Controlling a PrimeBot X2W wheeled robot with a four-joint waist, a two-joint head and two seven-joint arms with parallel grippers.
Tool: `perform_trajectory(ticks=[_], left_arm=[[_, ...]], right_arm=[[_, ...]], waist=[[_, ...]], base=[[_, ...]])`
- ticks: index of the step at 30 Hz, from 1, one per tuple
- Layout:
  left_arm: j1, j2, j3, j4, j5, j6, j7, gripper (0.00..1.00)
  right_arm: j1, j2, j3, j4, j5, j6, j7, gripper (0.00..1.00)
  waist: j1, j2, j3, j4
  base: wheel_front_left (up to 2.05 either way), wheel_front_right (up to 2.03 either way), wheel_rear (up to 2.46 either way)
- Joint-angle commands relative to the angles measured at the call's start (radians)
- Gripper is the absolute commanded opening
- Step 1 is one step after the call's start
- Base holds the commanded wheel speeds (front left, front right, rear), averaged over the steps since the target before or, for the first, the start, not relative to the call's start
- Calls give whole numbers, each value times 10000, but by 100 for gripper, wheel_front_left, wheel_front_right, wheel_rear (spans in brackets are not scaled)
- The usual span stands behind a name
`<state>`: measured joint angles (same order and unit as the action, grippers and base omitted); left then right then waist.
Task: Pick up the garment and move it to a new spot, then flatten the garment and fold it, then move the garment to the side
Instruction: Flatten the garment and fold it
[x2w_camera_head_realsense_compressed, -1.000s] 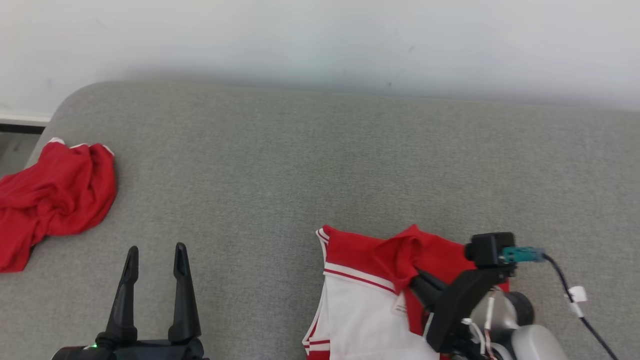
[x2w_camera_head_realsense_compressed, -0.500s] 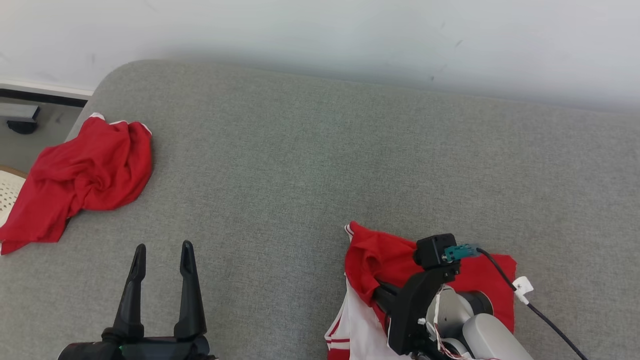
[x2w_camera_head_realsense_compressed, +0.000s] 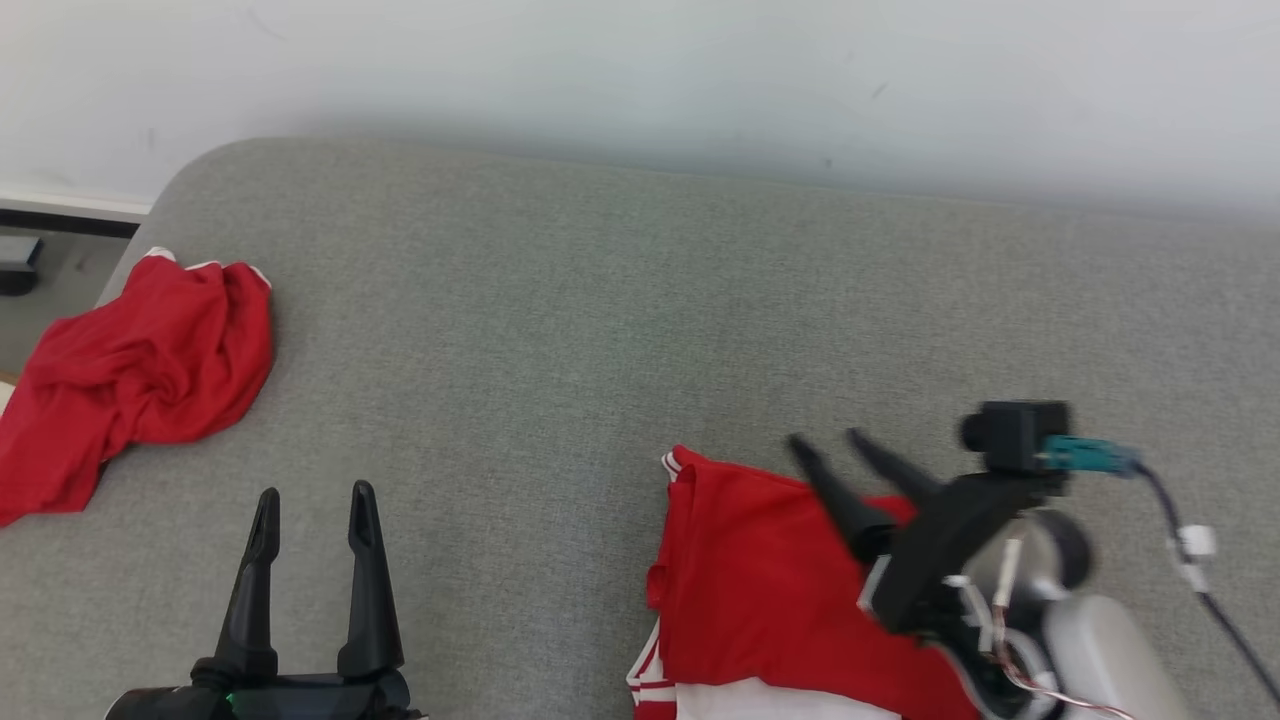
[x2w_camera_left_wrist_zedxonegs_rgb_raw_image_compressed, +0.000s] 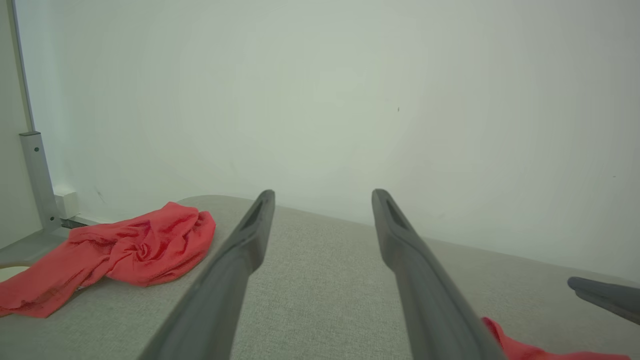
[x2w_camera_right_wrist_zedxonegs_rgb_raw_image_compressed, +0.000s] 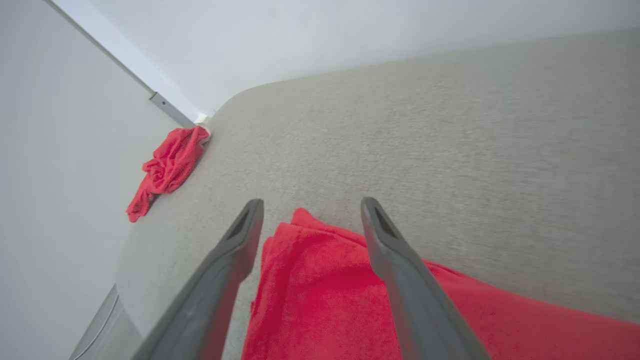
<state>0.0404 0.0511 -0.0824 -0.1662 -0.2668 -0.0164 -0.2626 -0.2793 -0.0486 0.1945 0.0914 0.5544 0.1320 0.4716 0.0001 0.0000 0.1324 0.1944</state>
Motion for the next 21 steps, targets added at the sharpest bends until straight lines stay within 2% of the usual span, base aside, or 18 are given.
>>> perform_trajectory(ticks=[1,5,8,13,17,21], left_arm=[[99,-9,47,-50,1,4,-34,100],[129,-7,27,-107,-3,9,-34,100],[64,-9,-19,-81,-16,23,-34,100],[-106,-9,-81,55,-1,10,-34,100],[-148,-7,-137,171,3,7,-34,100],[-45,-9,-131,413,-109,19,-34,100]], right_arm=[[334,-26,-530,-382,-645,-17,131,100],[987,-12,-2020,-1500,-1681,-17,464,100],[1404,-18,-2873,-1894,-2303,-17,379,100],[1815,-17,-3211,-1793,-2900,-17,-109,100],[2121,-12,-3360,-1336,-3590,-18,-1157,100],[2393,-17,-3708,-719,-3965,-18,-2934,100]], waist=[[-1,0,-58,-166],[-1,0,-54,-390],[-1,0,-51,-542],[-1,0,-52,-751],[-1,0,-149,-809],[-1,0,-330,-874]], base=[[0,0,0],[0,0,0],[0,0,0],[0,0,0],[0,0,0],[0,0,0]])
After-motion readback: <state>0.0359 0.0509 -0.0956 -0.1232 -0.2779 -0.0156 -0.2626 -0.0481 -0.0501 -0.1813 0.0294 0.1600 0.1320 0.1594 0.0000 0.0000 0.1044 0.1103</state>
